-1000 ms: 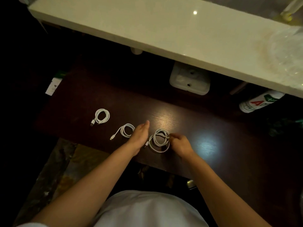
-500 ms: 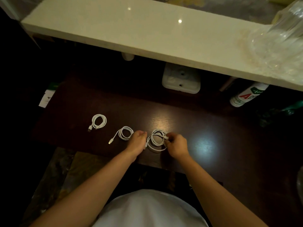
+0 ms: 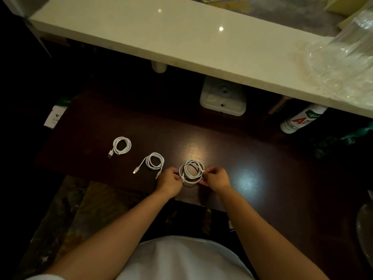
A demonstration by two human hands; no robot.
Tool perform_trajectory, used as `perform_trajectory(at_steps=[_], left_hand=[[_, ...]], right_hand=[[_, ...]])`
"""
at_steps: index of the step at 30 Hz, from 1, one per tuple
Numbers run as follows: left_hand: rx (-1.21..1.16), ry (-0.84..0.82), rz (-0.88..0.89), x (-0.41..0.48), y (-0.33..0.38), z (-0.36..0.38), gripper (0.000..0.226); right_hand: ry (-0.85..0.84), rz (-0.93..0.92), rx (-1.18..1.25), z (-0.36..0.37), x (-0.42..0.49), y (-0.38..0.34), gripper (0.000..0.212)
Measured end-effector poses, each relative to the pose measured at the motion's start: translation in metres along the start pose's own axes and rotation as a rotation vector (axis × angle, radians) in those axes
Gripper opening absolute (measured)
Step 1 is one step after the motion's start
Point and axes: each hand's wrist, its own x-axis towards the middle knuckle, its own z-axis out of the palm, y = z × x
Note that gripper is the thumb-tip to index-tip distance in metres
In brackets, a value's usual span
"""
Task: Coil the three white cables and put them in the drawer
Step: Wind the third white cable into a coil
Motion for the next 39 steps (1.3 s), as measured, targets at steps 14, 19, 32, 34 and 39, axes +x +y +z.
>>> perform_trajectory(at_steps=[14,19,32,34,39], left_hand=[[-0.798,-0.429,-0.238,-0.016,0.033,-0.026,0.011],[-0.808,-0.437,-0.215,-0.022,0.047,-0.03,0.031],[-0.354,-0.259,0.085,-0.047,0.07,-0.047,0.039],[-0.253,-0.166,0.199,-0.049,0.079,-0.048,0.037],[-0.736,-0.119,0.139,-0.049,0.106,-0.073,0.026]], right_hand=[[-0.22,0.051,0.494,-0.011,-0.043,0.005,0.016],[-0.38,-0.009,0.36,-0.026,-0.054,-0.006,0.015],[-0.315,-0.237,0.338,-0.036,-0.08,-0.043,0.014],[-0.103,-0.307,0.305,-0.033,-0.08,-0.045,0.013],[0.172,-0.293,0.607,-0.06,-0.075,-0.056,0.022]])
